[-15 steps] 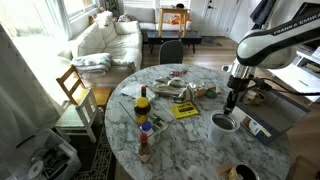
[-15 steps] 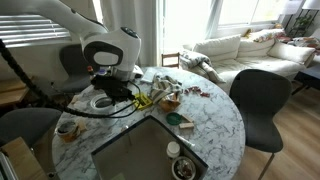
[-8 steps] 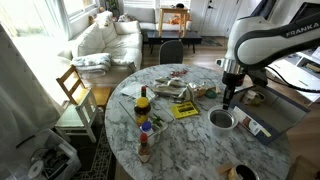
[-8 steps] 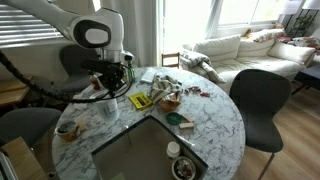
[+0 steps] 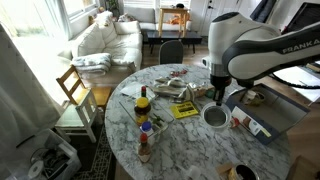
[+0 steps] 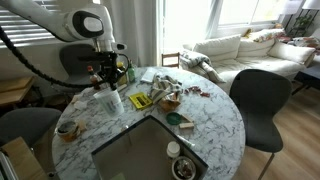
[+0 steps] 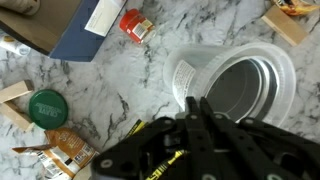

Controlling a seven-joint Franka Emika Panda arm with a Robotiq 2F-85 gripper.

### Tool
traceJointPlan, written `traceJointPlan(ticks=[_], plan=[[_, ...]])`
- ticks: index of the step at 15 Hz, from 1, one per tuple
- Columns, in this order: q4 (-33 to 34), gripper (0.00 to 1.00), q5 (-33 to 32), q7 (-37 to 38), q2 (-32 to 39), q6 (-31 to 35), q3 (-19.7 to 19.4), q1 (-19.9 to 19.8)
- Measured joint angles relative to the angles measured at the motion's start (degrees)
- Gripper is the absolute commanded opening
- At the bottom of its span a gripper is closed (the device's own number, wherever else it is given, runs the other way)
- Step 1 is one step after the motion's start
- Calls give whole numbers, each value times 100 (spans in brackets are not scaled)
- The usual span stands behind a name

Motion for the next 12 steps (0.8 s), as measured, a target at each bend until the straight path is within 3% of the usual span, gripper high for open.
traceJointPlan(ticks=[5, 12], plan=[[39, 1, -99, 4, 31, -85, 12, 10], [618, 1, -1587, 707, 588, -953, 267, 523]])
